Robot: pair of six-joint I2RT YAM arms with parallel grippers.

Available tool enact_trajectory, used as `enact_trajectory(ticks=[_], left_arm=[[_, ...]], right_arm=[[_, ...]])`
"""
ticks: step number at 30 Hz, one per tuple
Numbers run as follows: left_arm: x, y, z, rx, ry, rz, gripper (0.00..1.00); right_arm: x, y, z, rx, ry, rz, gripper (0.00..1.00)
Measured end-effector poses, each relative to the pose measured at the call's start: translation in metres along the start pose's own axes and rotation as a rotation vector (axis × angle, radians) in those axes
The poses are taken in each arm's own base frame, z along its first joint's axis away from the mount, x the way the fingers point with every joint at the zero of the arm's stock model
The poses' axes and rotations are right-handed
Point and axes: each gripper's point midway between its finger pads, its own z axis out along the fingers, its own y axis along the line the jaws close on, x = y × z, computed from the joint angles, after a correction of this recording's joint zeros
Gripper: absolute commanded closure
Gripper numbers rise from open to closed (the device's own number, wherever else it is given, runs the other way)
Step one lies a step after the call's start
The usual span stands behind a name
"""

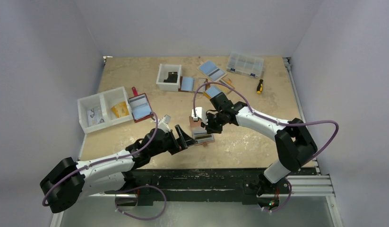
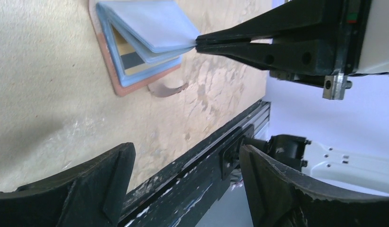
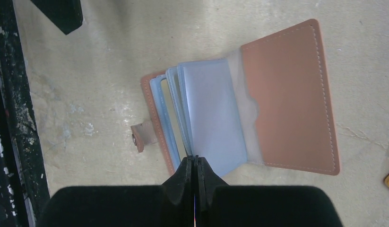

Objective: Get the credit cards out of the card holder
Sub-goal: Open the card holder at the center of the board.

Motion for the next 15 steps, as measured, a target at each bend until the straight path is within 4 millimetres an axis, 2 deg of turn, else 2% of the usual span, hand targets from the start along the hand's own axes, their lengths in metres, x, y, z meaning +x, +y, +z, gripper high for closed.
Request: enact_trajectory(ticks=[6, 11, 15], left_arm=[[-0.015, -0.009, 0.008, 0.030, -0.075, -0.049, 0.14], [-0.020, -0.001, 0.018, 0.004, -0.101, -0.094, 0.15], [-0.027, 0.007, 0.025, -0.018, -0.120, -0.125, 0.15]], right_arm=[[0.000, -0.019, 0.000, 0.026, -0.006, 0.103, 1.00], [0.000, -0.047, 0.002, 0.069, -0.008, 0.184, 1.00], [-0.003, -0.061, 0.005, 0.092, -0.002, 0.216, 1.00]])
